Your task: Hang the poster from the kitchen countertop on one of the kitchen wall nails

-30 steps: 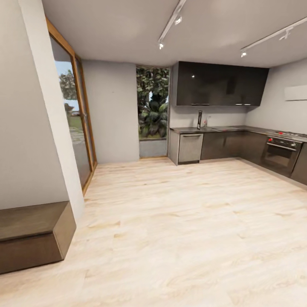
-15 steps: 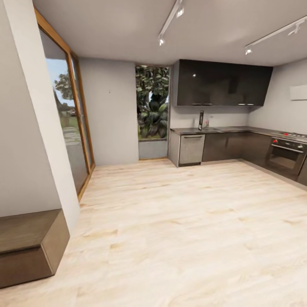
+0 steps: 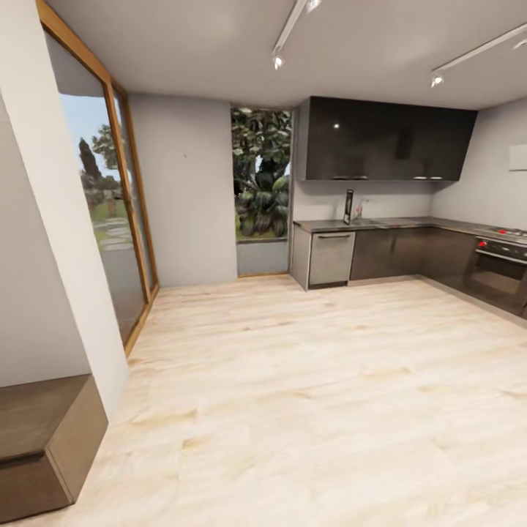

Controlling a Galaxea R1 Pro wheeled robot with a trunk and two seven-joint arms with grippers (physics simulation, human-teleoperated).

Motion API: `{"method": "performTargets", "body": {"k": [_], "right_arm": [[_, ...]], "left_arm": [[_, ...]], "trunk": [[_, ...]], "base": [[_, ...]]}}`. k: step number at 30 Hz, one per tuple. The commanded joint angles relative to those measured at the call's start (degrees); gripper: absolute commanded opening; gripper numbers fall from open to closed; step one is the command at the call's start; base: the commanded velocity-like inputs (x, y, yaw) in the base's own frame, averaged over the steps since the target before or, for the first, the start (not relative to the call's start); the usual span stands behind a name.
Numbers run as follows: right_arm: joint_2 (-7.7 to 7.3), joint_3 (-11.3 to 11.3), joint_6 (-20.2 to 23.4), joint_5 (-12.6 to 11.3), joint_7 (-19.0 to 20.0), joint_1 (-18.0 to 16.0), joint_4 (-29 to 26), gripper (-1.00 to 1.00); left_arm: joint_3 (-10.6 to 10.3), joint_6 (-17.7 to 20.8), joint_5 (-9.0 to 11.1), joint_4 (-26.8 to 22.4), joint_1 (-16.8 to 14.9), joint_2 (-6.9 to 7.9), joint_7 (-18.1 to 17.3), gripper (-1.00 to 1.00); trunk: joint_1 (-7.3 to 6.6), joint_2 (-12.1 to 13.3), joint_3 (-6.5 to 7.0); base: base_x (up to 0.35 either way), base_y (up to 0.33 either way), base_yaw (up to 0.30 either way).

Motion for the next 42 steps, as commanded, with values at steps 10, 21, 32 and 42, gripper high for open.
{"method": "performTargets", "body": {"k": [10, 21, 32, 42], "right_arm": [[0.0, 0.0, -0.18, 0.06, -0.03, -0.03, 0.04, 1.0], [0.0, 0.09, -0.18, 0.09, -0.03, -0.03, 0.04, 1.0], [0.0, 0.22, -0.18, 0.1, -0.03, -0.03, 0.04, 1.0], [0.06, 0.32, -0.18, 0.1, -0.03, -0.03, 0.04, 1.0]], "left_arm": [[0.04, -0.03, 0.0, -0.07, 0.01, 0.02, -0.03, 1.0], [0.04, -0.03, 0.0, -0.07, 0.01, 0.01, -0.03, 1.0], [0.04, -0.03, 0.0, -0.07, 0.01, -0.02, -0.03, 1.0], [0.04, -0.03, 0.0, -0.07, 0.01, 0.02, -0.03, 1.0]], "trunk": [[0.04, -0.02, -0.79], [0.04, -0.02, -0.88], [0.04, -0.02, -0.89], [0.04, -0.02, -0.89]], "base": [[0.339, 0.0, 0.0], [0.339, 0.0, 0.0], [0.339, -0.002, 0.0], [0.327, -0.088, 0.0]]}}
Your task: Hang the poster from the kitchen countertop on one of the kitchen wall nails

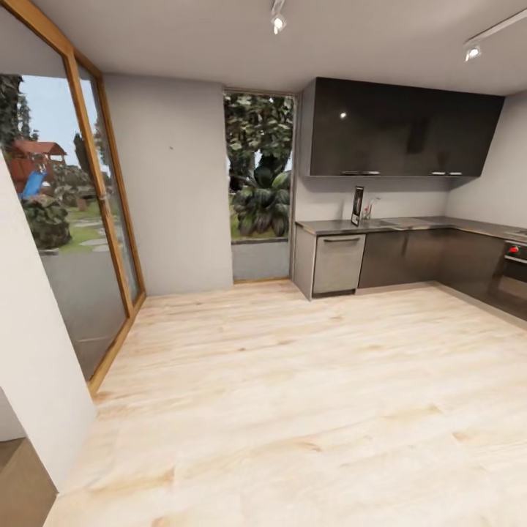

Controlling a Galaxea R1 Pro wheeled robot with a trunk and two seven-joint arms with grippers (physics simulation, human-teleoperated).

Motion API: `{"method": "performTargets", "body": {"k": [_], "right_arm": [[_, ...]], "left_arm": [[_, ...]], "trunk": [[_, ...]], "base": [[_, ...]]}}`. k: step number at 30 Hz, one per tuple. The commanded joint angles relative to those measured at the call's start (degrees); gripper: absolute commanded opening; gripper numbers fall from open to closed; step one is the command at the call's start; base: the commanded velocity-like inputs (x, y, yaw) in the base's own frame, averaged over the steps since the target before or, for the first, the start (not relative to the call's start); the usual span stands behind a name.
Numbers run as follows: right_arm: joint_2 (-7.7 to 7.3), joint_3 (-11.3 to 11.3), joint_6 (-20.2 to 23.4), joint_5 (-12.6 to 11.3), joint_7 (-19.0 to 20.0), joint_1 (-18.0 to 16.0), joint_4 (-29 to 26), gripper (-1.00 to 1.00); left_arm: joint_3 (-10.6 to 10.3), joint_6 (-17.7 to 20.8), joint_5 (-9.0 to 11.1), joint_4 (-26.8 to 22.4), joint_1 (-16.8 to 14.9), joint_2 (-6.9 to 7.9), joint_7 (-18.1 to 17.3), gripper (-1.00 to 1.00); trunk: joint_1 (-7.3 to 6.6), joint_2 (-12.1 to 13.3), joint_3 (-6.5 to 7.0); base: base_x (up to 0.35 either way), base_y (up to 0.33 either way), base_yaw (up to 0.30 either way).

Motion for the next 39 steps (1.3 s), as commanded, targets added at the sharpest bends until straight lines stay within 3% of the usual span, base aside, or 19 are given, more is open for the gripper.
{"method": "performTargets", "body": {"k": [1, 39], "right_arm": [[0.0, 0.04, -0.18, 0.03, -0.03, -0.03, 0.05, 1.0], [-0.01, 0.14, -0.18, 0.27, -0.03, -0.03, 0.13, 1.0]], "left_arm": [[0.05, -0.03, 0.0, -0.08, 0.02, -0.01, -0.03, 1.0], [0.05, 0.06, 0.0, -0.08, 0.02, -0.02, -0.01, 1.0]], "trunk": [[0.03, -0.03, -0.05], [0.03, -0.03, -0.05]], "base": [[0.314, -0.127, 0.0], [0.285, -0.166, 0.0]]}}
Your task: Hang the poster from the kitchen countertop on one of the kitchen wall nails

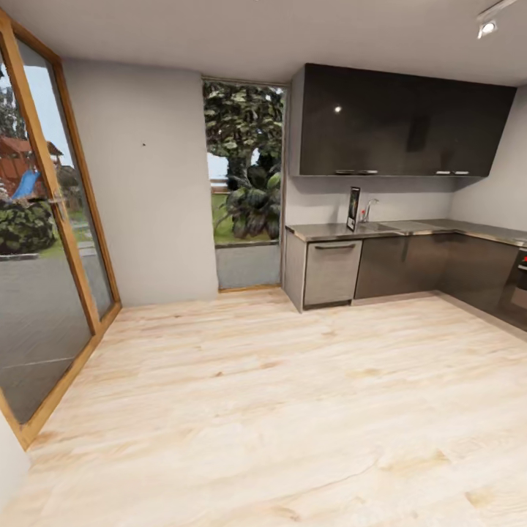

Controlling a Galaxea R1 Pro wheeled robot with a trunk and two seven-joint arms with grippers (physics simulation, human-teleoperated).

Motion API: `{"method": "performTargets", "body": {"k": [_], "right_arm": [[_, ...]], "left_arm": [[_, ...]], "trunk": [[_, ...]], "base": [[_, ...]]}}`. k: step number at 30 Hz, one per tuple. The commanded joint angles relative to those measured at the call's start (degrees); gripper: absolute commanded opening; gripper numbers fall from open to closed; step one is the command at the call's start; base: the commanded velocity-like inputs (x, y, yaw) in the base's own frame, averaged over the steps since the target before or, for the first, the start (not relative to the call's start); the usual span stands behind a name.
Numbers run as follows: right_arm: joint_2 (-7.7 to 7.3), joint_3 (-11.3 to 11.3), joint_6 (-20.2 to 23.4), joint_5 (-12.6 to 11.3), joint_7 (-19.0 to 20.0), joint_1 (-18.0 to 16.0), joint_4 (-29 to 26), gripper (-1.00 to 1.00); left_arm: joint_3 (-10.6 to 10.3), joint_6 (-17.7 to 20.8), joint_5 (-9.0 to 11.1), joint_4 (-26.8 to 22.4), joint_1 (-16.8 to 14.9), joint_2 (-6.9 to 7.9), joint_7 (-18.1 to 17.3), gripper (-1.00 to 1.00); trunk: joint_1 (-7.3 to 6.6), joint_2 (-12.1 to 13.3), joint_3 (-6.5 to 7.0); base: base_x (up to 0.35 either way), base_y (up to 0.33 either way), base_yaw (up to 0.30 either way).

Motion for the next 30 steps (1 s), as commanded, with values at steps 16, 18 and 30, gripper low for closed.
{"method": "performTargets", "body": {"k": [16, 18, 30], "right_arm": [[0.01, 0.04, -0.18, 0.08, -0.03, -0.04, 0.06, 1.0], [0.02, 0.09, -0.18, 0.08, -0.03, -0.04, 0.06, 1.0], [0.02, 0.05, -0.26, 0.02, -0.03, -0.04, -0.02, 1.0]], "left_arm": [[0.06, -0.01, 0.0, -0.09, 0.02, -0.02, 0.0, 1.0], [0.06, -0.01, 0.0, -0.09, 0.02, -0.02, 0.02, 1.0], [0.06, -0.01, 0.0, -0.09, 0.02, -0.04, 0.05, 1.0]], "trunk": [[0.03, -0.03, -0.05], [0.03, -0.03, -0.05], [0.03, -0.03, -0.05]], "base": [[0.264, -0.189, 0.0], [0.264, -0.189, 0.0], [0.262, -0.191, 0.0]]}}
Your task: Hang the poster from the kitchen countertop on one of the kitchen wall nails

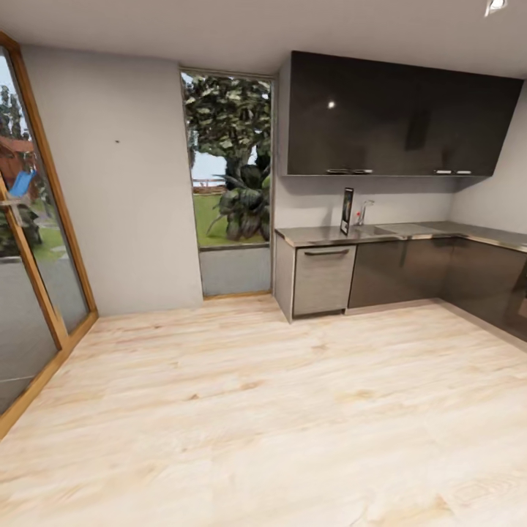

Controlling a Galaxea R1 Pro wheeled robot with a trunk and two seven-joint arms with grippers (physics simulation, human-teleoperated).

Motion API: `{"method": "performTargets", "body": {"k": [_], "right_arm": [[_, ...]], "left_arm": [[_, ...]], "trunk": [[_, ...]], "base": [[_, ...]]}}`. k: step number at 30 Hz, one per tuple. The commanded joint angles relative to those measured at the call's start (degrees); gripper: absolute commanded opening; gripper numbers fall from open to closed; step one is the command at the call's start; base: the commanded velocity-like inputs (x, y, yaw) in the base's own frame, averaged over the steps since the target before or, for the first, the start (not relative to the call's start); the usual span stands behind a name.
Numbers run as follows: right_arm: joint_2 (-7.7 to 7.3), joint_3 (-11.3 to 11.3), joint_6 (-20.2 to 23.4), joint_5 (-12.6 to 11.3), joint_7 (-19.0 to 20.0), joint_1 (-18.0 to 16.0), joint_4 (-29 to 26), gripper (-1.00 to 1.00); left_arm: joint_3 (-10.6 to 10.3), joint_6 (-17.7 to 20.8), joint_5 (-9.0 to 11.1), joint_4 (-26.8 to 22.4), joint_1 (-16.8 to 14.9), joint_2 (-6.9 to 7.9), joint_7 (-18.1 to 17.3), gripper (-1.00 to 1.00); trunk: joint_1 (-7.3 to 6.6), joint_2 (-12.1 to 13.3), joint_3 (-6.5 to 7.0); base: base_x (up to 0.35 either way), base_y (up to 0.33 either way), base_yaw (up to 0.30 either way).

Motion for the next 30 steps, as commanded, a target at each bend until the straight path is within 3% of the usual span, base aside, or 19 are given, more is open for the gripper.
{"method": "performTargets", "body": {"k": [1, 18, 30], "right_arm": [[-0.01, 0.04, -0.18, 0.04, -0.03, -0.04, 0.05, 1.0], [-0.01, 0.03, -0.19, 0.03, -0.11, -0.04, 0.04, 1.0], [-0.01, 0.03, -0.19, 0.02, -0.1, -0.04, 0.04, 1.0]], "left_arm": [[0.06, -0.02, 0.0, -0.09, 0.02, 0.0, -0.02, 1.0], [0.06, -0.02, 0.0, -0.09, 0.02, 0.04, -0.02, 1.0], [0.06, -0.02, 0.0, -0.09, 0.02, 0.04, -0.02, 1.0]], "trunk": [[0.03, -0.03, -0.05], [0.03, -0.03, -0.05], [0.03, -0.03, -0.05]], "base": [[0.255, -0.198, 0.0], [0.252, -0.201, 0.008], [0.252, -0.201, 0.154]]}}
